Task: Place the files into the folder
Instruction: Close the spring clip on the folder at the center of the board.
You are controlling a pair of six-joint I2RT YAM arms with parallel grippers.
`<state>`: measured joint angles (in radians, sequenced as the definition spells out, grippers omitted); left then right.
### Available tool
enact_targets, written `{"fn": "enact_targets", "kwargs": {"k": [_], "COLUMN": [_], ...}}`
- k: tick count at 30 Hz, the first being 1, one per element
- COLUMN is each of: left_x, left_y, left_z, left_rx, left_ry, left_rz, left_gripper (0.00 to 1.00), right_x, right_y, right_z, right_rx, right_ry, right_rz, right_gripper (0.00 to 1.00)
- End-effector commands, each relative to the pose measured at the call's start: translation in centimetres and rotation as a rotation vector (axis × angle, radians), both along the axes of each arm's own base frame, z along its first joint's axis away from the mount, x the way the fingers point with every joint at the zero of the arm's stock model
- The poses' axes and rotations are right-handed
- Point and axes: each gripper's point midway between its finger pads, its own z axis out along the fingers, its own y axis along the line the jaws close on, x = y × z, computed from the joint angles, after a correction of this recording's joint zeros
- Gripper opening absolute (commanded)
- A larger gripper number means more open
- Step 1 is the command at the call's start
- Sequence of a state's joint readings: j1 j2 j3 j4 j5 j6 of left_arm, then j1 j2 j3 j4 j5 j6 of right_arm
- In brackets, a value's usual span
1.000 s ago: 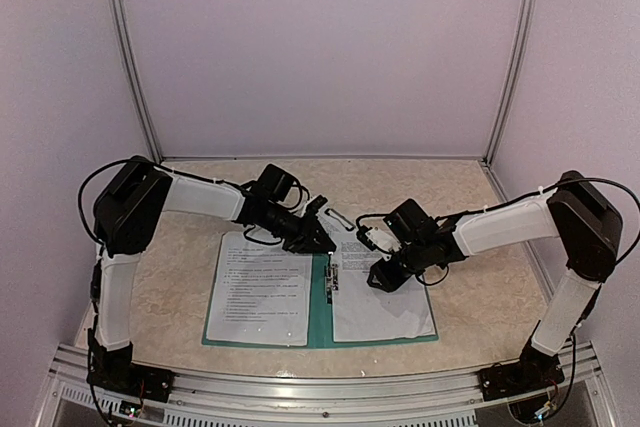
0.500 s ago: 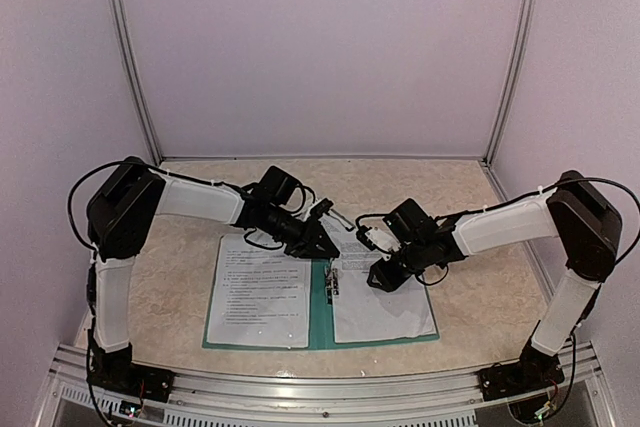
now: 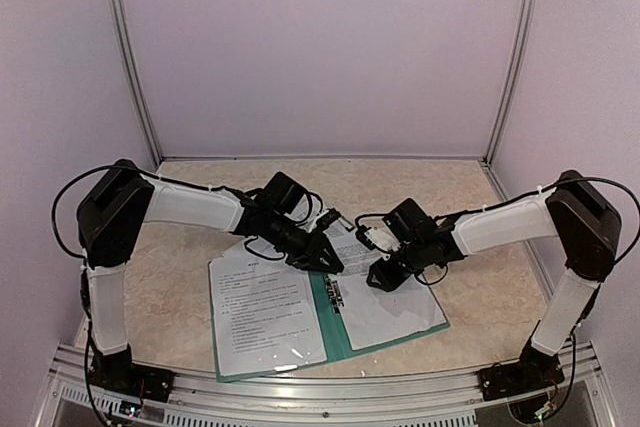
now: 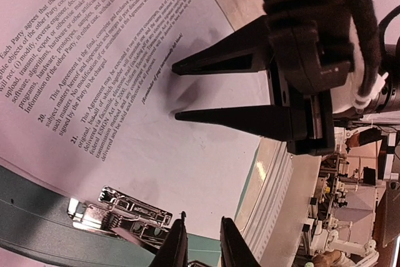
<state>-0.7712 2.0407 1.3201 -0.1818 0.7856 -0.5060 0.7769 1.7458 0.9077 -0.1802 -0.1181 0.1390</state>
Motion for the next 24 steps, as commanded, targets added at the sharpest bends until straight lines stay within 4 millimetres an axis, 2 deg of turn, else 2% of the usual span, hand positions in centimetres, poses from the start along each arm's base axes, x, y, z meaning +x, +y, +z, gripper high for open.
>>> {"fn": "enact_targets", "kwargs": {"k": [1,9,12,15,24], "left_x": [-1.6,-2.9,-3.0,-2.8,-1.9], "left_y": [-0.5,-0.4,-0.1,0.5,1.2], "left_z": [1.7,1.1,1.3,2.5,5.1], "left_rx": [-0.005,0.035,0.042,0.043,0.044], "left_ry": [-0.047,-0.058,-0.089,-0.137,-0.229], "left_rz": [-0.039,-0.046,-0.034,-0.014,0.04], "left_gripper": [0.19,0.28,0.36,0.46,0.58], "right_x": [-1.9,-1.9,-1.9,-1.8,-1.4], "right_y": [-1.1,-1.0,-1.0,-0.9,-0.4], "right_z": [-2.4,-2.3,-2.3,-1.9,-0.5], "right_rx": [-0.075,-0.073,-0.071,-0.062,-0.045], "right_ry": [0.085,0.083,0.086,0.078,0.057], "right_rz": [0.011,0.012,0.012,0.014,0.015], "right_gripper": [0.35,0.35,0.35,0.38,0.49]}}
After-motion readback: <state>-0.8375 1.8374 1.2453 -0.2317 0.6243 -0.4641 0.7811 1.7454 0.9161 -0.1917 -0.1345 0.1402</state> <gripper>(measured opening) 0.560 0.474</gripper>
